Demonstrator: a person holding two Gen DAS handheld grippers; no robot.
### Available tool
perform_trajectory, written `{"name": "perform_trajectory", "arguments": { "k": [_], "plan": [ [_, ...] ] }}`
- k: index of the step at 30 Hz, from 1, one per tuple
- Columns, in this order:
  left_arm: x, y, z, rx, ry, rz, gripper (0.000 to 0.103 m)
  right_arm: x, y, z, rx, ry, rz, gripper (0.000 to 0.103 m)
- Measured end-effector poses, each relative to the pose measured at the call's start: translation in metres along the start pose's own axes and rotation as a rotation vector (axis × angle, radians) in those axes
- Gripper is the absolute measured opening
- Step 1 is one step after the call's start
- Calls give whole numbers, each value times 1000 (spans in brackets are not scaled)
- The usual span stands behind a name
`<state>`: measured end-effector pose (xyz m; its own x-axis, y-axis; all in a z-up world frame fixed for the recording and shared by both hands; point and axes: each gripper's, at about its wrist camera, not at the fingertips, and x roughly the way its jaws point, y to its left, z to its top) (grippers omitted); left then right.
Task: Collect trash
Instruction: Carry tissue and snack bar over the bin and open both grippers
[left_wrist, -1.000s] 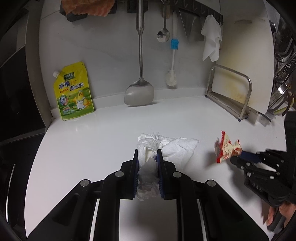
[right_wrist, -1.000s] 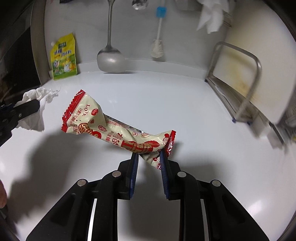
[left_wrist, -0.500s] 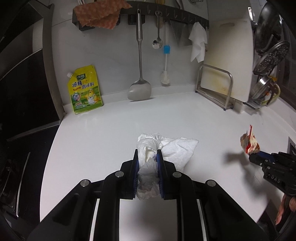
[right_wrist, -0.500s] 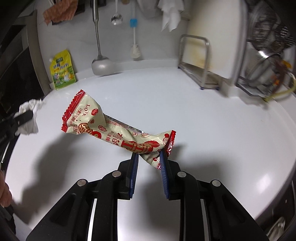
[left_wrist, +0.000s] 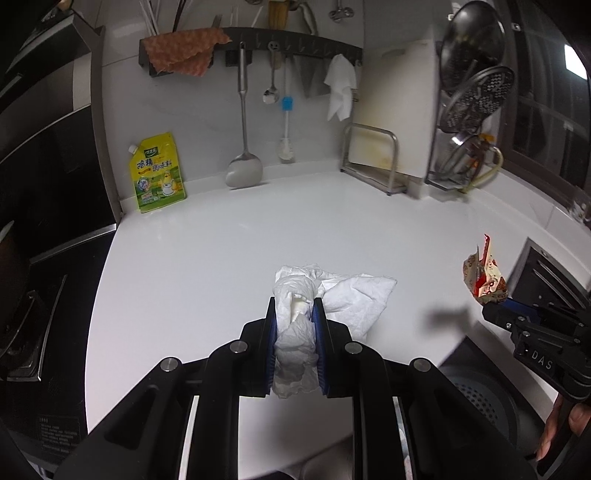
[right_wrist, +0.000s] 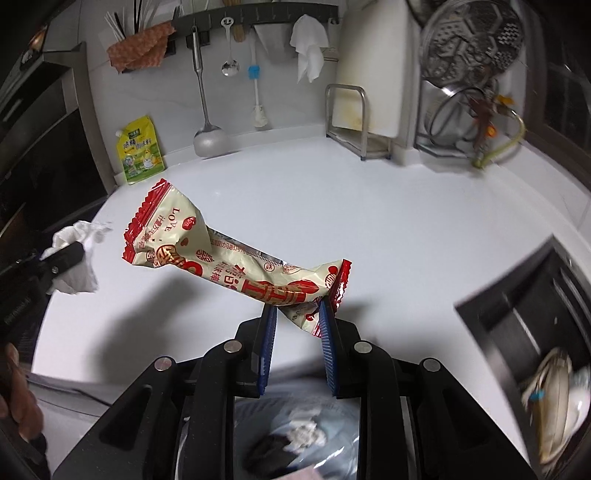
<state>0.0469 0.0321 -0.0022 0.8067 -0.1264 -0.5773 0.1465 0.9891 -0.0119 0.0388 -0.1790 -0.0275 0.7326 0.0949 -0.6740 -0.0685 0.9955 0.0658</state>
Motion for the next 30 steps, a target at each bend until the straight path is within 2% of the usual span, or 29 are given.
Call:
{"name": "perform_trajectory", "arguments": {
  "k": [8,15,22,30],
  "plan": [
    [-35,-18,-32,22,-3,-44,18,-49,1,-52,67,-23,-38,23],
    [-50,-47,-59,51,21,-111,18,-71,-8,-91,115,-27,-66,23],
    [-54,-75,-87,82,54,-145,18,-77,-18,-128,145,-2,-88,23],
    [-53,-93,-110,108,84,-142,18,-80,-27,-157,163,10,-111,23]
  ]
}}
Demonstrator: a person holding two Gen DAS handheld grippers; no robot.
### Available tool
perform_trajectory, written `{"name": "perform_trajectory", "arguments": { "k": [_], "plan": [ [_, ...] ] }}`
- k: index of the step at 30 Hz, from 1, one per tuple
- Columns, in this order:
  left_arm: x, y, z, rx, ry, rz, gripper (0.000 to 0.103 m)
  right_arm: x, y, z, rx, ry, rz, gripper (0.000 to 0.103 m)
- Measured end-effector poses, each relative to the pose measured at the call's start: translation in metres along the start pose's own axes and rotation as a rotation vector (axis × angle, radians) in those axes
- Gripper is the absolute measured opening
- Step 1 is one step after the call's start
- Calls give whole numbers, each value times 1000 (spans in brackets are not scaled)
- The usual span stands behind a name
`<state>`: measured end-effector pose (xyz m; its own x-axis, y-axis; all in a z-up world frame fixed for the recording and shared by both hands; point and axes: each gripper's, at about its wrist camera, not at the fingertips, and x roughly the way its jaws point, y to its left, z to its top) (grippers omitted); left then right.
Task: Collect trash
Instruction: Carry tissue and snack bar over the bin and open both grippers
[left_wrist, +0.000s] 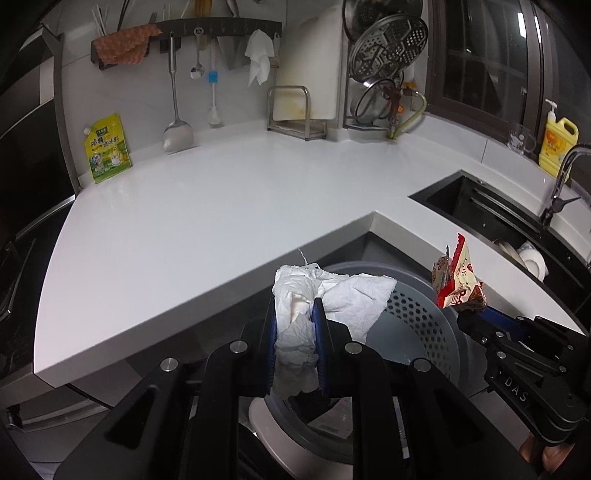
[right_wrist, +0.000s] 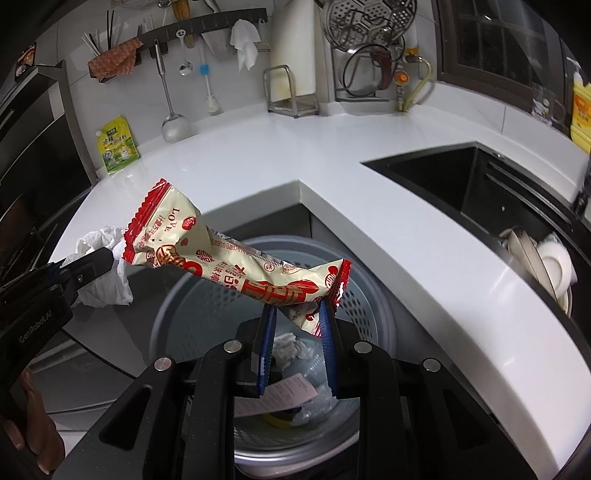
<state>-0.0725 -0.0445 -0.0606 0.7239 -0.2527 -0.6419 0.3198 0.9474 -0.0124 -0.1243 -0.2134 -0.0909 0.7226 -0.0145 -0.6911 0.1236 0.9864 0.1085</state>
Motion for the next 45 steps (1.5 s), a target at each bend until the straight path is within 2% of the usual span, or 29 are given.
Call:
{"name": "perform_trajectory", "arguments": {
  "k": [13,22,24,25,26,27,28,29,33,35,38,45],
  "plan": [
    [25,-21,-20,18,74,-9,18,11,-21,-22,40,41,2,24],
    [34,-25,-26,9,95,-2,22,24,-28,-26,57,75,2,24],
    [35,-25,-27,8,97,-2,26,26,-28,-26,56,79,6,26],
    [35,-25,-27,8,96,1,31,27,-27,-26,54,78,2,34],
    [35,-24,-27,8,97,5,38,27,-27,-25,53,74,-2,47],
    [36,-24,-27,6,96,10,42,25,-26,-24,51,61,-5,52],
    [35,-23,-27,2,93,14,54,24,-25,-24,50,52,-6,54],
    [34,-22,-27,-3,87,17,60,23,-25,-23,49,48,-2,55],
    [32,-18,-24,-11,76,25,67,22,-26,-22,59,40,12,59],
    [31,-15,-24,-22,69,27,75,21,-26,-21,62,34,17,60],
    [30,-11,-23,-36,71,20,76,17,-24,-20,60,14,10,68],
    [21,-2,-19,-60,45,34,89,12,-20,-18,60,-5,5,73]
  ]
}}
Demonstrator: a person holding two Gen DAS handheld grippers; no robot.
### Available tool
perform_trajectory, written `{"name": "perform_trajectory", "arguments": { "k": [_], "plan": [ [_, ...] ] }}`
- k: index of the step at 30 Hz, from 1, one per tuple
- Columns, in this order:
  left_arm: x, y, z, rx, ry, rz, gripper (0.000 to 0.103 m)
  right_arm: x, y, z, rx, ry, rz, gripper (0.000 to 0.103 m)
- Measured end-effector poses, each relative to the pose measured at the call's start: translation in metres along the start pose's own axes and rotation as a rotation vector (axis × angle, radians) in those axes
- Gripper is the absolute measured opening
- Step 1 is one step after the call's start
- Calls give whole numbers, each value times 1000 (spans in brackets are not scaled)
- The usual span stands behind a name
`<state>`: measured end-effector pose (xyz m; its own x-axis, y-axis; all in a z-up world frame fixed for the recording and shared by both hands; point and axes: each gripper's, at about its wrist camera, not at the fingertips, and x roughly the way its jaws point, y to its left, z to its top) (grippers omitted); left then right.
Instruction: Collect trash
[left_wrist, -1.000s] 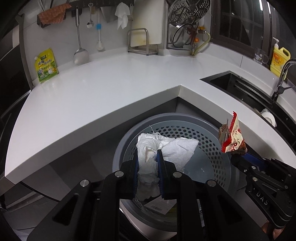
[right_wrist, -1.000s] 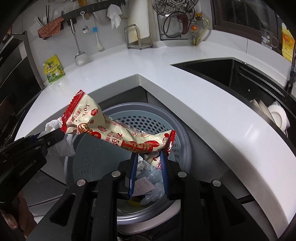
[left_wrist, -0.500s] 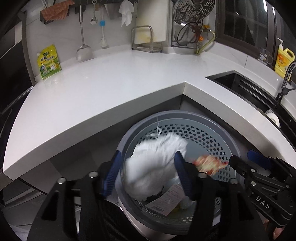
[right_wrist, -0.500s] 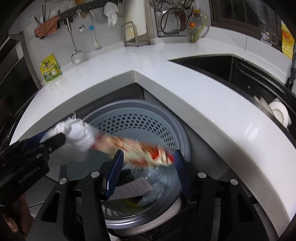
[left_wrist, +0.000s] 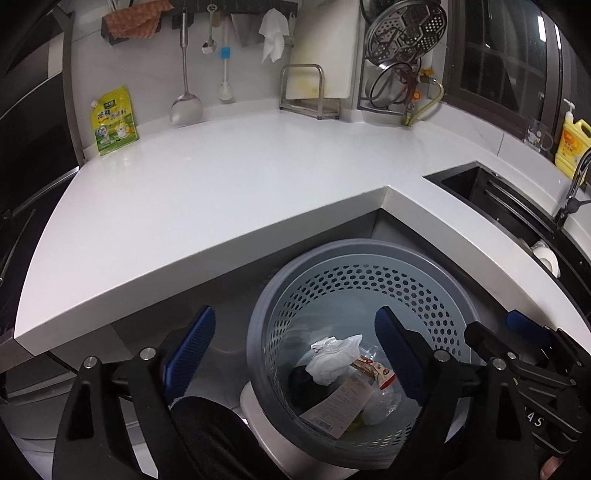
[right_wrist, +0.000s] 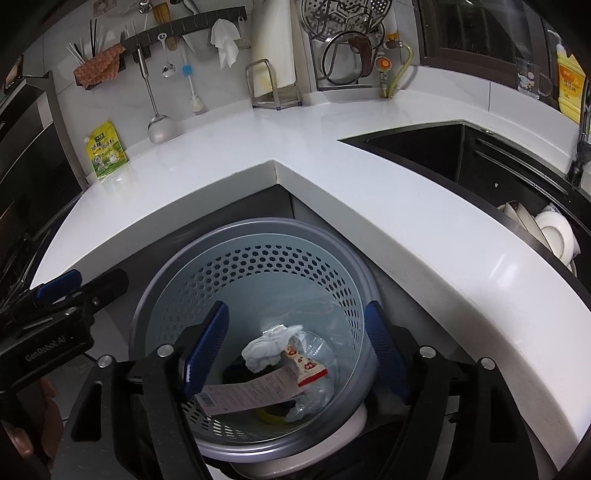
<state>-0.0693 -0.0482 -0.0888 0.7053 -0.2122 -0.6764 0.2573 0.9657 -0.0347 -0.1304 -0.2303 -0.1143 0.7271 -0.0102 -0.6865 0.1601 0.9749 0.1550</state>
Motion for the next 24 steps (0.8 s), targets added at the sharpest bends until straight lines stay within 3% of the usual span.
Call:
{"name": "perform_trajectory", "arguments": {
  "k": [8,24],
  "plan": [
    [-10,2,3,5,-35,12,96,-4,3,1,5,-14,-1,77],
    [-14,9,7,-9,-31,36,97,-8,6,4,10,-6,-28,77]
  ]
}}
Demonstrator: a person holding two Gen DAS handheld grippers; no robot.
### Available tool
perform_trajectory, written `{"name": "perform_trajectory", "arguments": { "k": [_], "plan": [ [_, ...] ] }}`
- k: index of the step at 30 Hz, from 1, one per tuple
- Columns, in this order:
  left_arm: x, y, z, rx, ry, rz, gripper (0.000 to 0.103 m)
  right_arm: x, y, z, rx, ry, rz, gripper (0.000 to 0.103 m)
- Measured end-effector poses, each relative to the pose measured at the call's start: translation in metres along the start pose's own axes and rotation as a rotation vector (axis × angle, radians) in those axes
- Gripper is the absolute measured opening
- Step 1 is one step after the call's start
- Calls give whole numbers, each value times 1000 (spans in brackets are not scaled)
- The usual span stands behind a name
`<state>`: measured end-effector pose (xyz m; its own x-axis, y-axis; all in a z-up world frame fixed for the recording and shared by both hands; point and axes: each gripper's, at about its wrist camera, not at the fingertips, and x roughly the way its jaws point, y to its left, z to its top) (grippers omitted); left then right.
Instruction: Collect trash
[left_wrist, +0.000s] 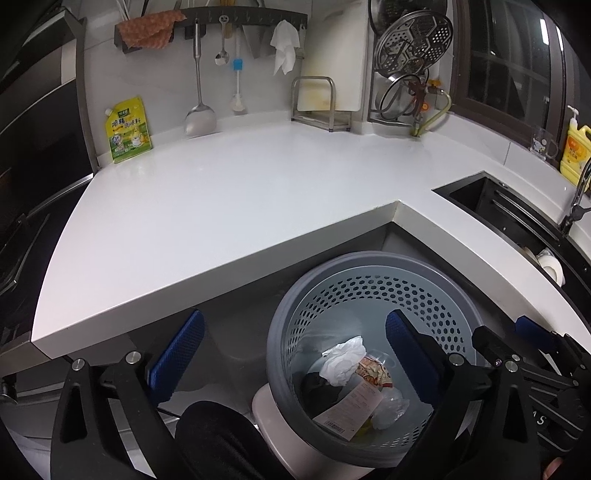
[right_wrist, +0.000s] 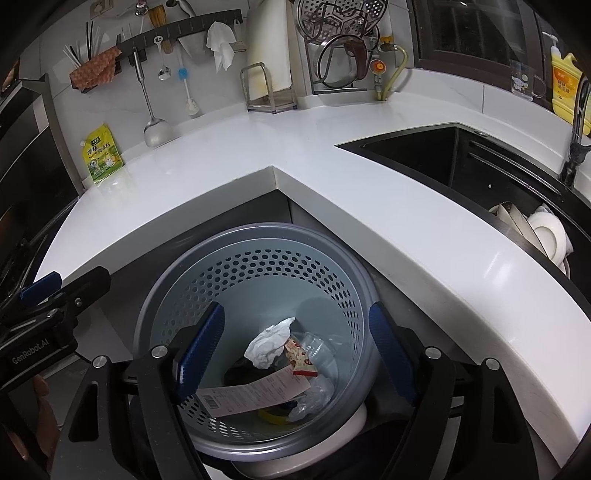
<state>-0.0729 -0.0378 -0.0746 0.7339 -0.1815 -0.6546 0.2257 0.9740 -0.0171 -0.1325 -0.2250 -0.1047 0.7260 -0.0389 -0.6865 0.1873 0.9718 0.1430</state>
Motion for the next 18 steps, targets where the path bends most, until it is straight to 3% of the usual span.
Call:
{"name": "perform_trajectory", "arguments": {
  "k": [18],
  "plan": [
    [-2,1,0,-4,0,12,97,-2,2,1,-10,-6,0,78]
  ]
}}
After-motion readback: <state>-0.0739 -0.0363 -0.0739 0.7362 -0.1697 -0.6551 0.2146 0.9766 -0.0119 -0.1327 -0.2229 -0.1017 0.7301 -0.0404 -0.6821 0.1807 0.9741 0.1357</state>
